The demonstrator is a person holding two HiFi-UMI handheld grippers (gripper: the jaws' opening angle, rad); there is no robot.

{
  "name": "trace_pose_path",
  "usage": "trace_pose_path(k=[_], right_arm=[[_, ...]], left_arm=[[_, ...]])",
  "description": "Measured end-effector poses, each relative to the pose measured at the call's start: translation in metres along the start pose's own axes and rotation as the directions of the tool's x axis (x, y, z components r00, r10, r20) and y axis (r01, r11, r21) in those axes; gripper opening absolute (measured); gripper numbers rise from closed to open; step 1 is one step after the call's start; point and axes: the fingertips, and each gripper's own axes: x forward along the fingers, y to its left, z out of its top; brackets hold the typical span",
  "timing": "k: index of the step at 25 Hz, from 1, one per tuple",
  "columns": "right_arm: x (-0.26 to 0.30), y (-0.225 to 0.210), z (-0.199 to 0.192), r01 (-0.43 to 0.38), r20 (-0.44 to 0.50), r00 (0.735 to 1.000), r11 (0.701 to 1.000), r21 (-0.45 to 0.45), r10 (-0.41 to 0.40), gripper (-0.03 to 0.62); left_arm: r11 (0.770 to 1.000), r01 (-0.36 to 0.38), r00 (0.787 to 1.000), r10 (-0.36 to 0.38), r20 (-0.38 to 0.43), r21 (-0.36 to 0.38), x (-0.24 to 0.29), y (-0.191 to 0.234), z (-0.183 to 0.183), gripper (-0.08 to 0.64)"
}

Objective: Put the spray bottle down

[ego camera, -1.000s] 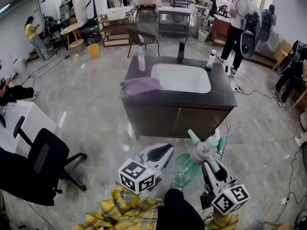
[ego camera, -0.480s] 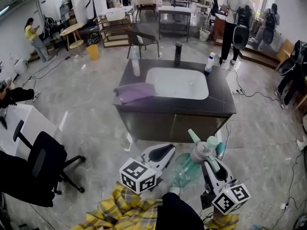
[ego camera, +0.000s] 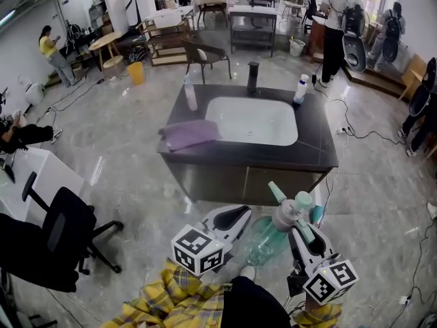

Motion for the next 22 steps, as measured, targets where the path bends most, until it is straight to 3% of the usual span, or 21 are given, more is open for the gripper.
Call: trace_pose_path(k=[22], right_arm=[[0.017, -0.082, 0.029, -0.059, -0.012, 0.998, 0.998, -0.03, 0.059, 0.114]], left_arm=[[0.999, -0.022, 1.0, 0.022, 0.019, 0.024, 0.093, -0.005, 0.005, 0.029]])
